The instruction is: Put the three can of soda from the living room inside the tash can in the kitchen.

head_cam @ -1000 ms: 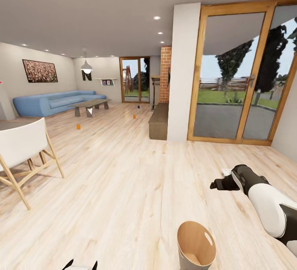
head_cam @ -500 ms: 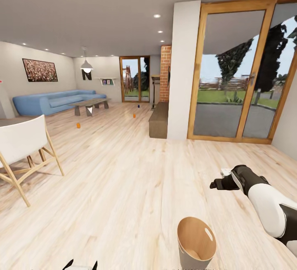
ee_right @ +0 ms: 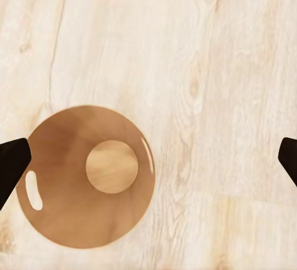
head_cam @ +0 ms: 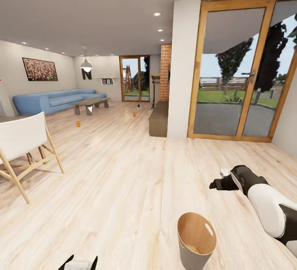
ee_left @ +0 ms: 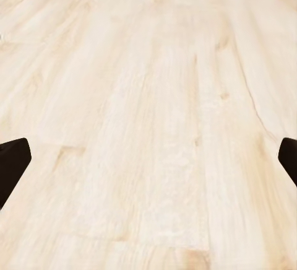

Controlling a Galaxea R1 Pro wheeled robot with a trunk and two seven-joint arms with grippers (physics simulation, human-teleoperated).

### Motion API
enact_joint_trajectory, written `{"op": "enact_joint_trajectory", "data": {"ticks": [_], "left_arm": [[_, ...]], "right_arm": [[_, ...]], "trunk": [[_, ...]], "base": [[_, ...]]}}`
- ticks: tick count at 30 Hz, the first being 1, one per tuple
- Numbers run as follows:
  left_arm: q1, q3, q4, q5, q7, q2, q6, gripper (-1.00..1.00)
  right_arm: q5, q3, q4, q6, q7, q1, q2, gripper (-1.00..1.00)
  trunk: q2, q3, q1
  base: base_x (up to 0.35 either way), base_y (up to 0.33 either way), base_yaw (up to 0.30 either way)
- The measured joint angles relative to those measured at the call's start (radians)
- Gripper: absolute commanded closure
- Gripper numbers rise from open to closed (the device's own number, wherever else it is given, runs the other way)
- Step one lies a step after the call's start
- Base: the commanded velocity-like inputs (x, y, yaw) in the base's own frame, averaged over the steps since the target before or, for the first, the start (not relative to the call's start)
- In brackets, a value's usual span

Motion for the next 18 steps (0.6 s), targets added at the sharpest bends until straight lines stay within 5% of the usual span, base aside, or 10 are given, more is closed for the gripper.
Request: {"op": "enact_joint_trajectory", "data": {"ticks": [5,18], "left_arm": [[-0.051,0.000,-0.009,0.002,0.000,0.003,0.067,-1.00],[-0.336,0.000,-0.009,0.000,-0.001,0.035,0.377,-1.00]], "right_arm": [[-0.001,-0.001,0.000,0.000,0.000,0.000,-0.001,-1.00],[-0.001,-0.001,0.000,0.000,0.000,0.000,0.001,-1.00]], "trunk": [[-0.035,-0.016,0.019],[-0.126,-0.056,0.069]], "base": [[0.000,0.000,0.000],[0.000,0.000,0.000]]}}
